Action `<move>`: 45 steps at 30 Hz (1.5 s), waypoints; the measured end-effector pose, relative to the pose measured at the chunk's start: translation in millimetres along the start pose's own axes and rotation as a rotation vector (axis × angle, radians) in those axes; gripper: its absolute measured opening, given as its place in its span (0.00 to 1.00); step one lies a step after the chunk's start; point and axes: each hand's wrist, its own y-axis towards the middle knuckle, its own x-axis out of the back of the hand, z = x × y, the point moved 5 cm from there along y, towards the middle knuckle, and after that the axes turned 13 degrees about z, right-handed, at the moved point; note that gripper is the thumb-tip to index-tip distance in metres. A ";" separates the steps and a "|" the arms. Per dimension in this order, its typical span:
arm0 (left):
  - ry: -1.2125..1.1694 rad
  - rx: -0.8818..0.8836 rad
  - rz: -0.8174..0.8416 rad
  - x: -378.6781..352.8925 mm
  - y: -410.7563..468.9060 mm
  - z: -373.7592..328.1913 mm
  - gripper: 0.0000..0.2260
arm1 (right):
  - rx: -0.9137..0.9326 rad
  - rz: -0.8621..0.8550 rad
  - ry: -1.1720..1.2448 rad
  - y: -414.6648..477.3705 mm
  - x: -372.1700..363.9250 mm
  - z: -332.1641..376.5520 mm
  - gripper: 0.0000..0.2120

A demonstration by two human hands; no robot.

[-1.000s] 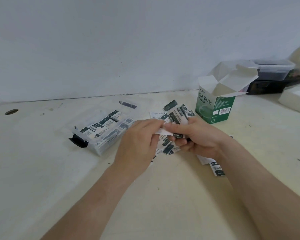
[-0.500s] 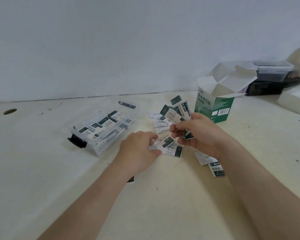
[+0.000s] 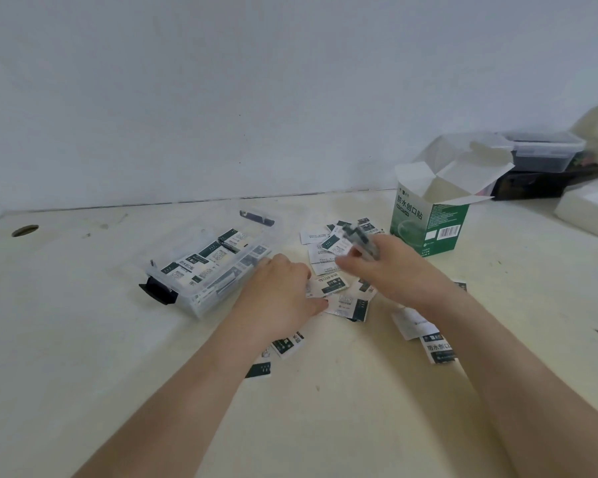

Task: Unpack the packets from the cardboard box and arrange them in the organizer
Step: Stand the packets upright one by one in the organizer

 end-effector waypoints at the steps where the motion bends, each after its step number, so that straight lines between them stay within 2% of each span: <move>1: 0.006 0.007 0.021 1.4 1.2 -1.3 0.23 | -0.005 0.012 -0.167 0.0 -0.7 1.1 0.15; 3: -0.072 0.024 0.083 2.9 3.9 -1.3 0.23 | -0.072 0.078 -0.387 -0.5 -5.4 0.4 0.20; 5: -0.188 0.042 0.138 2.8 5.4 1.0 0.25 | -0.109 0.130 -0.533 -0.8 -12.7 1.9 0.20; 8: -0.216 0.029 0.130 1.2 5.0 1.2 0.24 | -0.091 0.136 -0.541 0.4 -17.3 4.3 0.14; 13: -0.164 -0.064 0.052 -4.7 3.7 1.0 0.21 | -0.088 0.156 -0.495 0.5 -17.1 3.9 0.13; 18: -0.312 -0.137 -0.051 1.2 -3.8 -1.3 0.12 | -0.011 0.131 -0.449 0.8 -13.9 4.0 0.12; 20: -0.342 -0.149 -0.104 3.9 -4.6 0.3 0.10 | 0.019 0.099 -0.294 -0.8 -8.0 2.9 0.11; 22: -0.450 -0.154 -0.197 12.2 -7.5 2.5 0.06 | 0.085 0.062 0.037 -2.6 -0.1 3.7 0.10; 25: -0.988 -0.209 -0.277 21.4 -12.5 4.1 0.07 | 0.195 0.008 0.838 -3.7 7.0 3.8 0.11; 26: -1.173 -0.244 -0.282 22.0 -14.4 1.4 0.08 | 0.221 0.032 1.008 -4.1 3.1 6.5 0.11; 27: -1.309 -0.276 -0.280 21.0 -15.6 -2.4 0.09 | 0.241 0.076 1.070 -4.7 -4.2 11.3 0.10; 29: -1.409 -0.307 -0.269 17.1 -16.4 -11.6 0.12 | 0.271 0.151 1.018 -5.5 -23.6 22.2 0.05; 31: -1.313 -0.293 -0.270 12.3 -15.5 -17.0 0.18 | 0.247 0.109 0.951 -5.0 -36.6 26.4 0.06; 33: -1.106 -0.281 -0.278 8.8 -13.7 -19.4 0.26 | 0.216 0.044 0.976 -4.4 -39.6 25.1 0.09; 38: -0.567 -0.226 -0.209 2.9 -13.4 -23.9 0.42 | 0.140 0.063 1.040 -3.8 -36.4 17.1 0.08; 40: -0.447 -0.256 -0.228 5.8 -16.6 -24.6 0.41 | 0.124 0.066 1.086 -3.7 -33.3 14.9 0.09; 42: -0.440 -0.292 -0.251 8.8 -18.5 -22.9 0.37 | 0.119 0.080 1.138 -4.8 -31.3 14.7 0.10; 45: -0.372 -0.288 -0.266 7.4 -17.0 -21.9 0.37 | 0.111 0.126 1.183 -4.8 -31.5 13.8 0.11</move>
